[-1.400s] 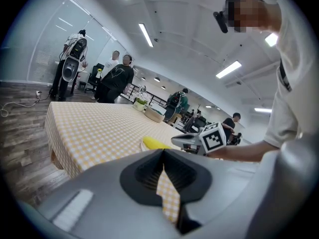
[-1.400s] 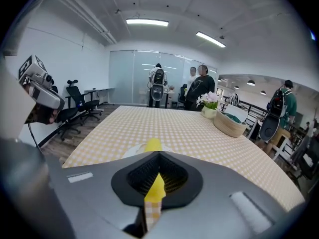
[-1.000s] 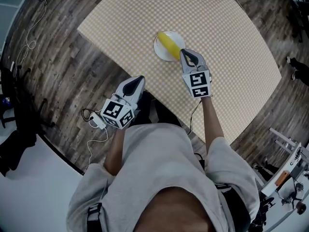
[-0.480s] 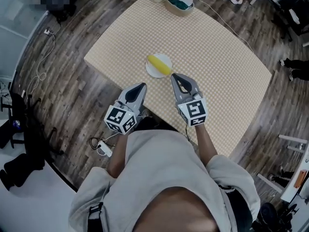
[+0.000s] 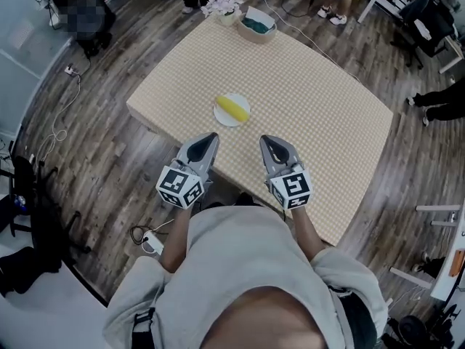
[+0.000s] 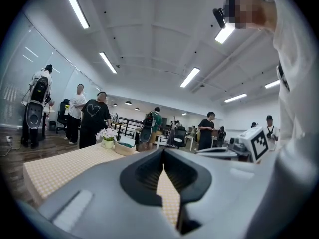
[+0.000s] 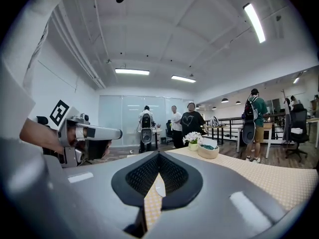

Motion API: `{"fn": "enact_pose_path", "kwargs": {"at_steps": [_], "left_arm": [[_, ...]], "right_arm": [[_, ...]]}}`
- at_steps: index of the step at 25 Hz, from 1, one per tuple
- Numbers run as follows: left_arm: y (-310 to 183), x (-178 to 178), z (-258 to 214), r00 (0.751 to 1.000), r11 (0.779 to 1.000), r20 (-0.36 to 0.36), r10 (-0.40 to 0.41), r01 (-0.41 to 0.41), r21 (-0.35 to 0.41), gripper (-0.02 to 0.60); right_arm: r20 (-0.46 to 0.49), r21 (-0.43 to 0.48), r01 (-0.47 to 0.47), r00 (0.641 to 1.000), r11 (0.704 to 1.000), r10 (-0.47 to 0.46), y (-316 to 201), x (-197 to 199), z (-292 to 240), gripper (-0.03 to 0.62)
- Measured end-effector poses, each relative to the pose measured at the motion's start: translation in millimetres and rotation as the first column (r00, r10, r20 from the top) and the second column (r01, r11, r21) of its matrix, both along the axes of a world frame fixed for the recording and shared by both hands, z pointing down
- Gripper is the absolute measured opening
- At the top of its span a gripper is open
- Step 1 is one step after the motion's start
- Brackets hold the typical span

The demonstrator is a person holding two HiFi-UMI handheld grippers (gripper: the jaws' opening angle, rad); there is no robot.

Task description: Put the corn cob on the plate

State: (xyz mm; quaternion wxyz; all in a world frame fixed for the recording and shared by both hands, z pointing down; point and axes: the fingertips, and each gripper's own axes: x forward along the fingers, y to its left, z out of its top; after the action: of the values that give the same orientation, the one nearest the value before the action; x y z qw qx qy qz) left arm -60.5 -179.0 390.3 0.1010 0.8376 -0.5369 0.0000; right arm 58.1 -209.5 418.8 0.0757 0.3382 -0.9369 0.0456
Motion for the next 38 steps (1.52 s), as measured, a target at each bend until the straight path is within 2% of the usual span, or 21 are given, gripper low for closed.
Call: {"fn": "enact_pose_path", "kwargs": {"at_steps": [3,10,18,25,38], "left_arm": [[24.5,-7.1,-0.9,1.0,1.0,-0.011,-0.003,0.004,0.015,0.008],[113.3,-18.7,12.9,1.0,1.0,-0.022,-0.006,0.006,-0.005,0.008],[192.5,-7.3,18.2,0.999,1.0,-0.037,0.01,-0.011,-0.013,0.008],[223.3,6.1,23.7,0.999,1.0,-0.044,0.024,-0.025,-0.008,0.008],[228.6,21.6,17.4,0.998,0.998,-0.032,0.059,-0.059,0.009,0.008]], "right_arm": [[0.005,0.004,0.007,1.0,1.0,-0.007,26.7,-7.7,-2.9,-0.002],[0.012,0.0,0.003,1.0,1.0,-0.003,110.1,-23.4,0.6,-0.002],[0.011,-0.011,-0.012,1.0,1.0,0.012,193.4,-23.7,4.5,-0.003],[-0.008,-0.005,-0.02,1.0,1.0,0.02,222.5,-13.9,11.8,-0.003],[-0.004,0.017,-0.052,0.999,0.999,0.052,225.1,-2.3,6.8,-0.003]]}}
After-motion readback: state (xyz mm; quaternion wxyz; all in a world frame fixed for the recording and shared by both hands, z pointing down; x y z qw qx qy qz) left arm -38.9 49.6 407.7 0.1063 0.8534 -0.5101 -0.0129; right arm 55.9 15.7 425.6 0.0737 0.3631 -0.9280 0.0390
